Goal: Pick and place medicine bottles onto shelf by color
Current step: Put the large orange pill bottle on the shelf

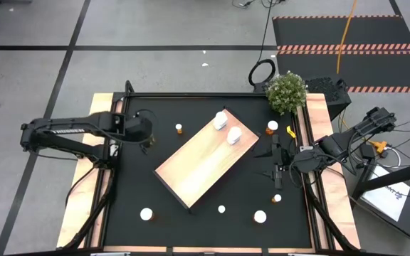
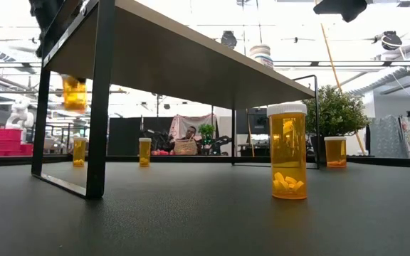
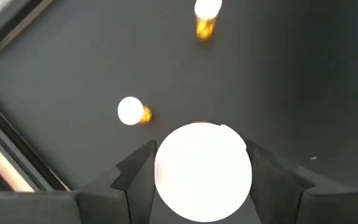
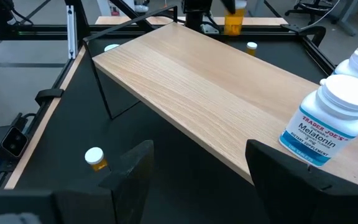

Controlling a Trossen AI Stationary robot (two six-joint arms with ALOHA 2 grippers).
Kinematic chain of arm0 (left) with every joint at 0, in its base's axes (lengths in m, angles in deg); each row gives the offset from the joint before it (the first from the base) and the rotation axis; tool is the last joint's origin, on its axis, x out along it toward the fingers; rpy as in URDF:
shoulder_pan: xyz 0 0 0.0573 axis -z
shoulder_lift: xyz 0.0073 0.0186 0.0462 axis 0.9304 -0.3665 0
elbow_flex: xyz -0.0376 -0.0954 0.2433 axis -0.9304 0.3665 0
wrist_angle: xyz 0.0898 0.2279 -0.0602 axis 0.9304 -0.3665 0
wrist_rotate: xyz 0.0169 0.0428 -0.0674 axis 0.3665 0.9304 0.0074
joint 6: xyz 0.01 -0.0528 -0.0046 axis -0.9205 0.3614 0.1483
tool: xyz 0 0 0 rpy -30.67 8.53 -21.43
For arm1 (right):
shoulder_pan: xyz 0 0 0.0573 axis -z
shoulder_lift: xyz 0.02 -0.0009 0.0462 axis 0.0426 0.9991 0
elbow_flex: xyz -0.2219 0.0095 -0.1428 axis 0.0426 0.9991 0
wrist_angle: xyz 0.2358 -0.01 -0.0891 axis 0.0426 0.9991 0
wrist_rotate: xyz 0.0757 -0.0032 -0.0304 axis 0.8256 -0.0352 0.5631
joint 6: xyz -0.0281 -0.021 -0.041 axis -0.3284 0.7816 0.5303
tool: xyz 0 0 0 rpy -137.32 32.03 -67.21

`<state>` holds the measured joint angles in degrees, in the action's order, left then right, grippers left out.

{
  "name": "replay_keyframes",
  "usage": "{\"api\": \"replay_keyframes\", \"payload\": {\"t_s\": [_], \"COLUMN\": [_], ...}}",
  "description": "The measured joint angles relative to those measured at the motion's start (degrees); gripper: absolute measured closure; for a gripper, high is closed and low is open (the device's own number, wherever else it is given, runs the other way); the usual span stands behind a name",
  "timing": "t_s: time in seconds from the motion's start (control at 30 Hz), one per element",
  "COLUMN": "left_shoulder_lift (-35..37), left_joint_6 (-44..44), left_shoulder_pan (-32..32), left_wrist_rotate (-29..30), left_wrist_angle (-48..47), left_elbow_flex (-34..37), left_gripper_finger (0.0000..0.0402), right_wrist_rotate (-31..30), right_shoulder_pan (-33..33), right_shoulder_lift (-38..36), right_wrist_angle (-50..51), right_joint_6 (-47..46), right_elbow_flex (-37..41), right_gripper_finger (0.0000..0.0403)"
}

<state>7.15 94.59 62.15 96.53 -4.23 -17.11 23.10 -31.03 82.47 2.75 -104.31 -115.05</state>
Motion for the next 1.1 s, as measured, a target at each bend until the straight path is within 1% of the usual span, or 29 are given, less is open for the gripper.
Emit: {"api": "replay_keyframes", "payload": {"t_s": [0.17,0.33,0.73,0.9,1.1], "left_shoulder_lift": [-0.11,-3.85,-23.58,-30.81,-38.3], "left_joint_6": [-2.38,-5.08,-14.68,-17.12,-18.48], "left_shoulder_pan": [0.0,0.0,0.03,0.1,0.98], "left_wrist_rotate": [0.23,0.51,-0.52,-1.9,-2.01], "left_wrist_angle": [-0.99,-1.54,-1.66,-3.02,-6.46], "left_elbow_flex": [-7.75,-14.99,-32.78,-40.68,-51.11], "left_gripper_finger": [0.0185,0.0189,0.0185,0.0184,0.0184], "right_wrist_rotate": [0.0,0.0,0.02,0.01,0.02], "right_shoulder_pan": [-0.01,0.0,0.02,0.0,0.02], "right_shoulder_lift": [0.0,0.0,-0.01,-0.01,-0.02], "right_wrist_angle": [0.0,0.02,0.71,1.57,1.81], "right_joint_6": [0.0,0.58,1.11,1.11,1.59], "right_elbow_flex": [0.0,0.0,0.02,0.02,0.02], "right_gripper_finger": [0.0151,0.0151,0.0151,0.0151,0.0151]}}
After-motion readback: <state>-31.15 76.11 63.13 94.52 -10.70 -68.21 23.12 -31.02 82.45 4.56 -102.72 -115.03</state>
